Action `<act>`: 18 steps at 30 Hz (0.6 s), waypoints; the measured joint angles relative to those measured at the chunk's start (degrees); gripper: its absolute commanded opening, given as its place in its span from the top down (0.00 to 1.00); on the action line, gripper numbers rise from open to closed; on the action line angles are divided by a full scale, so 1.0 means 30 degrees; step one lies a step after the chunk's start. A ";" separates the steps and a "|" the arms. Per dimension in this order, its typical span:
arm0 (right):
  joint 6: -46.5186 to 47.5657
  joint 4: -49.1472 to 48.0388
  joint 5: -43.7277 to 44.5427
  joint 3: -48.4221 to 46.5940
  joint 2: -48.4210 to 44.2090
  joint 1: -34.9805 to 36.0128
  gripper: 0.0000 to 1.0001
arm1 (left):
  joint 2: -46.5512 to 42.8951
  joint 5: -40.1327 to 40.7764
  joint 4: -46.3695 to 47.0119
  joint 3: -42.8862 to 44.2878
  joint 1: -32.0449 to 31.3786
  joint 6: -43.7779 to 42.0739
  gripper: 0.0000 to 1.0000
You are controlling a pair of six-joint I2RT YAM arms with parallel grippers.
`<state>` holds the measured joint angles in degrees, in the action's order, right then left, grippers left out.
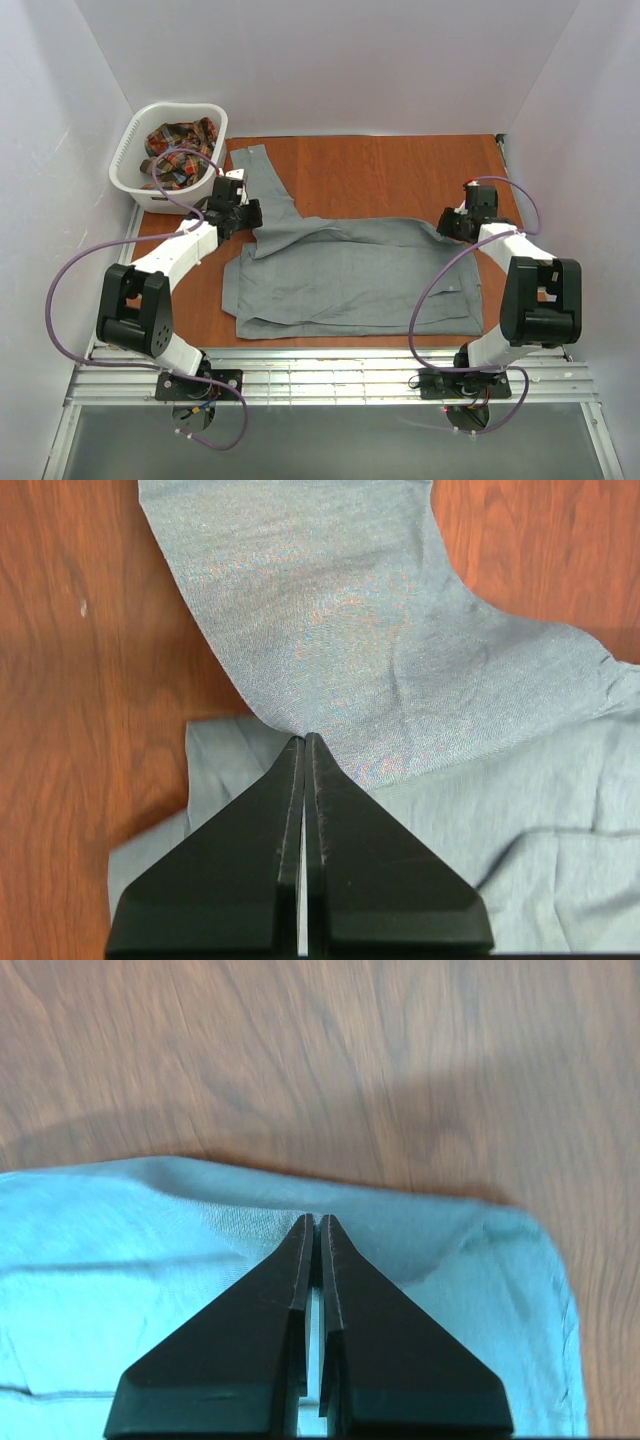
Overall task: Fold and stack the long sleeve shirts
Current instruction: Fold the shirt
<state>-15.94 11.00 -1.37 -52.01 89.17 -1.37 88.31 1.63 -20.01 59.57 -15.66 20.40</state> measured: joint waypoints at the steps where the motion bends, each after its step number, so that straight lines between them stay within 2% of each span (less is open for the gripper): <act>1: -0.0087 -0.0029 -0.0058 0.0386 -0.0277 -0.0029 0.99 | -0.0321 -0.0109 -0.0087 -0.0284 0.0000 0.0029 1.00; 10: -0.1384 -0.0313 -0.0109 0.3198 -0.3687 -0.0058 0.99 | -0.2667 -0.1370 -0.1005 -0.1282 -0.0109 0.0015 1.00; 18: -0.2280 -0.0313 0.0940 0.5639 -0.6186 -0.0393 0.99 | -0.4036 -0.1020 -0.2412 -0.2878 -0.0109 0.0583 1.00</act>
<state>-22.79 10.07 1.45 -35.09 70.61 -2.55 76.20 -1.43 -27.24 50.94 -15.99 22.15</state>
